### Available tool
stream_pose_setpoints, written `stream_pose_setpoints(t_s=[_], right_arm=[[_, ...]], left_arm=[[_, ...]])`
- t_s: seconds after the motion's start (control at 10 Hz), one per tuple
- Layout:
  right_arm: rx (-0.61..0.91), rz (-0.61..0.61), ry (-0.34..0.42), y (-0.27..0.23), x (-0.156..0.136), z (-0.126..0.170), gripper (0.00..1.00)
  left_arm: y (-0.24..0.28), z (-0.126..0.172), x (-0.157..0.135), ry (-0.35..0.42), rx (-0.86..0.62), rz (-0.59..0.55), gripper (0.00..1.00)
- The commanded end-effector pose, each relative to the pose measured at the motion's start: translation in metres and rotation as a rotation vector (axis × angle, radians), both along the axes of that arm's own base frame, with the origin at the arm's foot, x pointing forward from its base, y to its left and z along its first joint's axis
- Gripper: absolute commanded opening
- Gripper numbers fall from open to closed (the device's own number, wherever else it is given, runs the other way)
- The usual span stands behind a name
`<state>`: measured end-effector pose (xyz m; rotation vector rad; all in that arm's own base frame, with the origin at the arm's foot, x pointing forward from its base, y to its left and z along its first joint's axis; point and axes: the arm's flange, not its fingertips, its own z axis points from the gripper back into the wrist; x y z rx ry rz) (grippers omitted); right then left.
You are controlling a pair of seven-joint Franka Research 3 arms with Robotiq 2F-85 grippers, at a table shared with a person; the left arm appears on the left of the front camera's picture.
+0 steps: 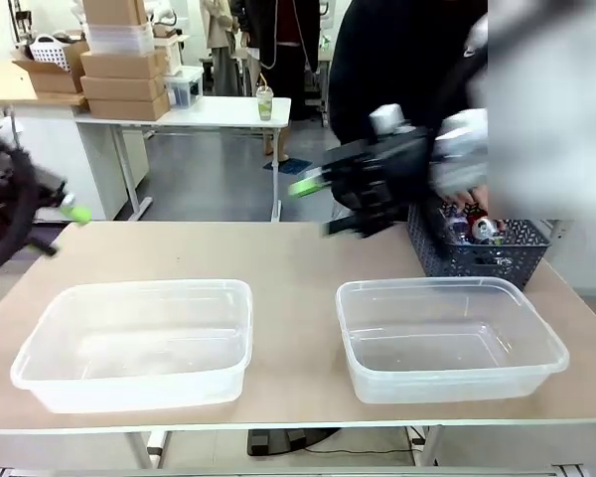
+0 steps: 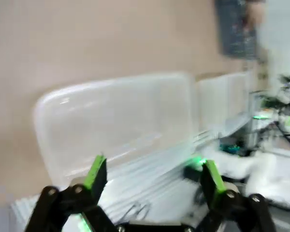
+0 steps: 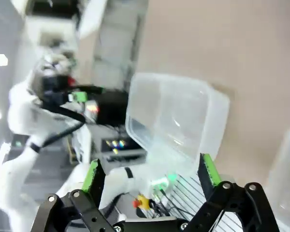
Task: Sort the waste into each basket.
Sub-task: Pick up the Organizing box on the left side of the table and lift it.
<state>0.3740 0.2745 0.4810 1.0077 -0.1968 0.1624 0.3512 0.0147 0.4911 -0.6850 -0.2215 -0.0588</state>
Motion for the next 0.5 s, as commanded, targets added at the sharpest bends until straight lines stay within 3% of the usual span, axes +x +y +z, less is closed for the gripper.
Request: stream_pose_setpoints(t_s=[0.0, 0.1, 0.2, 0.3, 0.4], right_arm=[[-0.251, 0.117, -0.050, 0.055, 0.022, -0.006, 1.00], [-0.316, 0.172, -0.111, 0.057, 0.014, -0.010, 1.00], [-0.096, 0.087, 0.006, 0.053, 0.002, -0.020, 1.00], [-0.096, 0.087, 0.006, 0.053, 0.002, -0.020, 1.00], [-0.208, 0.163, -0.019, 0.081, 0.003, -0.034, 1.00]], left_arm=[[0.023, -0.007, -0.050, 0.209, 0.182, -0.038, 1.00], [0.028, -0.011, -0.063, 0.191, 0.131, -0.144, 1.00], [0.015, -0.009, -0.020, 0.091, 0.125, -0.002, 1.00], [0.015, -0.009, -0.020, 0.091, 0.125, -0.002, 1.00], [0.015, -0.009, -0.020, 0.091, 0.125, -0.002, 1.00]])
